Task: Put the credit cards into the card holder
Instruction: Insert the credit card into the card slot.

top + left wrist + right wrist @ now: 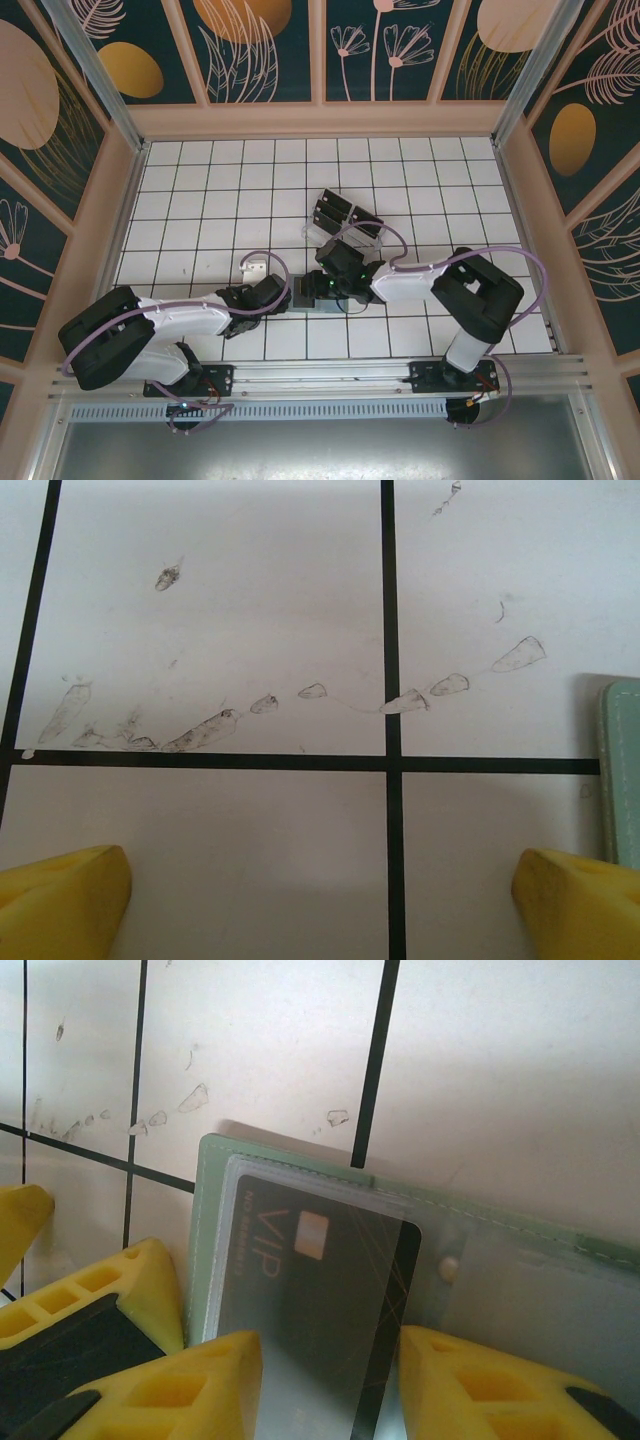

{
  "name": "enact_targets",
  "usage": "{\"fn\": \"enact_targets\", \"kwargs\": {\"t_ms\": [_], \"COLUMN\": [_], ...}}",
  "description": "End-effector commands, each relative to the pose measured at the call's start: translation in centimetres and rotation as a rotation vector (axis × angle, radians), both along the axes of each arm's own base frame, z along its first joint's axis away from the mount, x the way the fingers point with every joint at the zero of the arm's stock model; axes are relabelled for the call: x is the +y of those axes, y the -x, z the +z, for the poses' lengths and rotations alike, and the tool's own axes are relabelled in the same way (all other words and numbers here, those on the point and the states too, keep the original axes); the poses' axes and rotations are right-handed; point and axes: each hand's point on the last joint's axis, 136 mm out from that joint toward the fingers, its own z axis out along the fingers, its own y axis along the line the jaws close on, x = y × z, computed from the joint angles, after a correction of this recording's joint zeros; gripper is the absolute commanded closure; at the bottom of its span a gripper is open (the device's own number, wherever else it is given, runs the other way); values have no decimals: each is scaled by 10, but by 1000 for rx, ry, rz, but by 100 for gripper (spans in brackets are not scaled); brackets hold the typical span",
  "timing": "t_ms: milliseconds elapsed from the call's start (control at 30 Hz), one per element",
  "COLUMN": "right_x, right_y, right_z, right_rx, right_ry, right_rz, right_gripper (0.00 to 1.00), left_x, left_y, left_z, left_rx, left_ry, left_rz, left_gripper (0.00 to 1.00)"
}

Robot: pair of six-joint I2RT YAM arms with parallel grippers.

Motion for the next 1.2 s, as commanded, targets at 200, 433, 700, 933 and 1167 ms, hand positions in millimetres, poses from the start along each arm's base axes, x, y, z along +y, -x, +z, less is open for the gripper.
{"fn": "enact_targets", "kwargs": {"t_ms": [200,433,700,933,1167], "right_x": [16,16,10,7,-11], "right_y": [2,1,-3,-13,-24], "right_z": [0,4,14,40,68], "right_rx": [9,-2,-39,-110,-184], "right_ry": [-4,-7,-13,-43,-58], "right_rz": [34,31,19,7,-29], "right_gripper": [60,60,56,53,53], "left_x": [0,-1,-1,-2,3], "left_y": [11,10,4,-6,-17], "left_z": [-19,-17,-10,7,33], "left_rx": [62,61,41,-1,-62], "left_ry": [14,14,2,-20,-53], "left_rz": [-20,-21,-6,18,54], "left_gripper": [1,2,1,2,1]}}
